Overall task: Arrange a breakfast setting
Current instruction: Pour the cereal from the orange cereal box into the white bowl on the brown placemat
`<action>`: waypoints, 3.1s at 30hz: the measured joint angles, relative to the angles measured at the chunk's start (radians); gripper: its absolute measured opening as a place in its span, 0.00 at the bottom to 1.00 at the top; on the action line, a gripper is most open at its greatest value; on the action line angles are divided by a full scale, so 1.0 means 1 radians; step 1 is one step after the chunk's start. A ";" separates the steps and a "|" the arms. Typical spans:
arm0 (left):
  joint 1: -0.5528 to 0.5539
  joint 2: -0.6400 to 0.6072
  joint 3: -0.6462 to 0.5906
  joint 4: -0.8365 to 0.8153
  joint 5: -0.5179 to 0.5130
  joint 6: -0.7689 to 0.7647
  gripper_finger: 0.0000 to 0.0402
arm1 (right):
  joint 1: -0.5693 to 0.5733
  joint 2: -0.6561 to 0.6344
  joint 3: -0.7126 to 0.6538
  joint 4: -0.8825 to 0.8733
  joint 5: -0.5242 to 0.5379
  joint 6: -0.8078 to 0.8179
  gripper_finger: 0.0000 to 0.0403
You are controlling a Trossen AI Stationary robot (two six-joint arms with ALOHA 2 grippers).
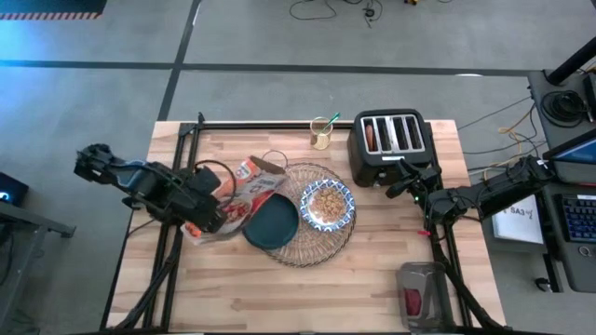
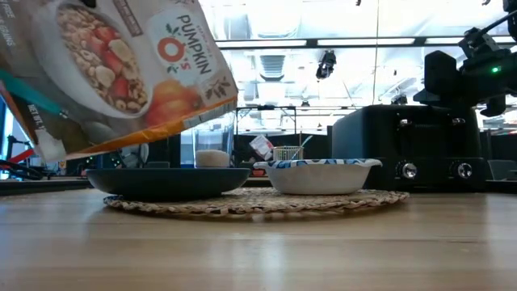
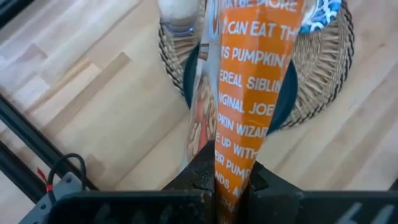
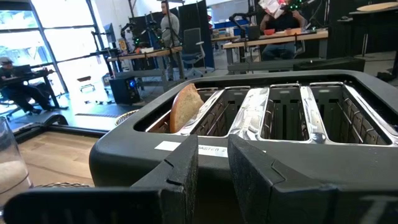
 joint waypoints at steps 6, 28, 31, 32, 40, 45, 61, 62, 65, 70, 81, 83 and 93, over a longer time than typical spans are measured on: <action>-0.039 -0.080 -0.055 -0.003 -0.086 -0.056 0.00 | 0.000 0.000 0.000 0.000 0.000 0.000 0.20; -0.041 -0.255 -0.170 -0.004 -0.185 -0.086 0.00 | 0.000 0.000 0.000 0.000 0.000 0.000 0.20; -0.041 -0.264 -0.172 -0.004 -0.229 -0.087 0.00 | 0.000 0.000 0.000 0.000 0.000 0.000 0.20; -0.041 -0.268 -0.172 -0.004 -0.236 -0.086 0.00 | 0.000 0.000 0.000 0.000 0.000 0.000 0.20; -0.041 -0.321 -0.173 -0.004 -0.258 -0.086 0.00 | 0.000 0.000 0.000 0.000 0.000 0.000 0.20; -0.040 -0.359 -0.173 -0.004 -0.291 -0.069 0.00 | 0.000 0.000 0.000 0.000 0.000 0.000 0.20; 0.019 -0.391 -0.366 -0.002 -0.753 -0.107 0.00 | 0.000 0.000 0.000 0.000 0.000 0.000 0.20; 0.032 -0.390 -0.398 -0.002 -0.782 -0.132 0.00 | 0.000 0.000 0.000 0.000 0.000 0.000 0.20; 0.074 -0.382 -0.499 -0.002 -0.864 -0.231 0.00 | 0.000 0.000 0.000 0.000 0.000 0.000 0.20; 0.148 -0.356 -0.670 0.025 -0.913 -0.443 0.00 | 0.000 0.000 0.000 0.000 0.000 0.000 0.20; 0.223 -0.279 -0.912 0.180 -0.921 -0.683 0.00 | 0.000 0.000 0.000 0.000 0.000 0.000 0.20; 0.240 -0.266 -0.927 0.183 -0.920 -0.700 0.00 | 0.000 0.000 0.000 0.000 0.000 0.000 0.20; 0.353 -0.196 -0.959 0.198 -0.882 -0.707 0.00 | 0.000 0.000 0.000 0.000 0.000 0.000 0.20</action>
